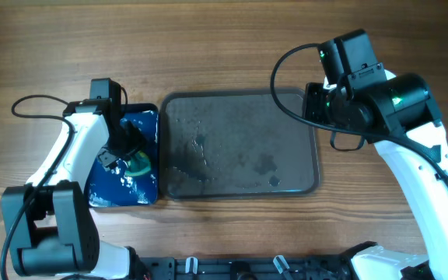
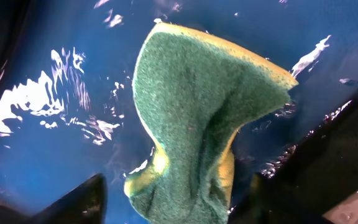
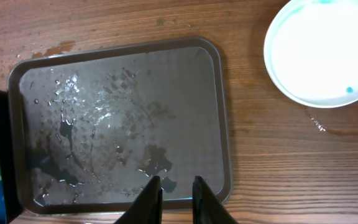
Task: Clean dirty plates on tray and stack at the side
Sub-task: 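Lower the sponge into the blue tray and release it with the left gripper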
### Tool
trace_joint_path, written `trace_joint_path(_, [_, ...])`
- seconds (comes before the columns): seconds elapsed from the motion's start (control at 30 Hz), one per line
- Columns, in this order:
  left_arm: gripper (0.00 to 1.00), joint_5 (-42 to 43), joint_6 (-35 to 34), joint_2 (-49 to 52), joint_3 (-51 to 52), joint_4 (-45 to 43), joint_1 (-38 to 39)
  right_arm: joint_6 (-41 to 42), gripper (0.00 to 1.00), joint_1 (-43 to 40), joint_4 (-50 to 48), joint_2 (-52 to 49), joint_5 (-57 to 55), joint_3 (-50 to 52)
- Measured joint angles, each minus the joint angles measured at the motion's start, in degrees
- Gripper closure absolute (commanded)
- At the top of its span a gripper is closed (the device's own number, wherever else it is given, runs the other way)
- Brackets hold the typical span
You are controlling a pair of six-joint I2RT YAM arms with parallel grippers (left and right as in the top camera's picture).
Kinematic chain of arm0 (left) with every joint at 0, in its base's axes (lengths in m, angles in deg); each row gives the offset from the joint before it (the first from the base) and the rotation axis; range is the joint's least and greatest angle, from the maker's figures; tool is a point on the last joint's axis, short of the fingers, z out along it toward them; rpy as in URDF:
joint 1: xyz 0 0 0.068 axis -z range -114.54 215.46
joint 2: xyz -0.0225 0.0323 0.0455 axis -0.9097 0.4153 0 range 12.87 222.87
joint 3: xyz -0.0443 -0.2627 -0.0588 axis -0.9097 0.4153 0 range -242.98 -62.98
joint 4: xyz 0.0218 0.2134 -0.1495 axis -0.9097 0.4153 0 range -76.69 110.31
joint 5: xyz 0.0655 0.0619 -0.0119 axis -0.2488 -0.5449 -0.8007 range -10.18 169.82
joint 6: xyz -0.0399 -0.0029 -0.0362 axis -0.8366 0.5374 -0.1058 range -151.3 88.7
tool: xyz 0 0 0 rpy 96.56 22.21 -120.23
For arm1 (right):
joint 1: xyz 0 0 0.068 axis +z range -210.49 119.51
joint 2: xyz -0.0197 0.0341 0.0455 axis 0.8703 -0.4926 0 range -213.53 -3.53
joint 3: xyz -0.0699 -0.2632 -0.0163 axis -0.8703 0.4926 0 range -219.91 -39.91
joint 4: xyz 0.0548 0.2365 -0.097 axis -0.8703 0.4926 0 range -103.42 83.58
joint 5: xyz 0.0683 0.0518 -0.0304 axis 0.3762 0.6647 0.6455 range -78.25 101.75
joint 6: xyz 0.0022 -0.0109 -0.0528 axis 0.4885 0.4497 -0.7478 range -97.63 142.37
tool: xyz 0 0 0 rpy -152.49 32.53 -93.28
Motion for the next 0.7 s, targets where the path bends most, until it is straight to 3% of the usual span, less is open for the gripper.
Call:
trace_joint_path(0.3, [0.00,-0.1,0.2,-4.7,-3.1,2.3,-0.2,-2.0,0.76,0.0,-4.3,3.4,-5.4,0.2])
trace_joint_path(0.5, [0.00,-2.3,3.3,-22.4,-11.5,7.2,3.7,-6.7,0.73,0.0,-11.1,16.2,-8.7,0.3])
trace_joint_path(0.7, [0.00,-3.9,4.7,-41.7,-13.0,10.9,10.3,-12.3,0.69,0.0,-11.9,31.2,-10.3,0.3])
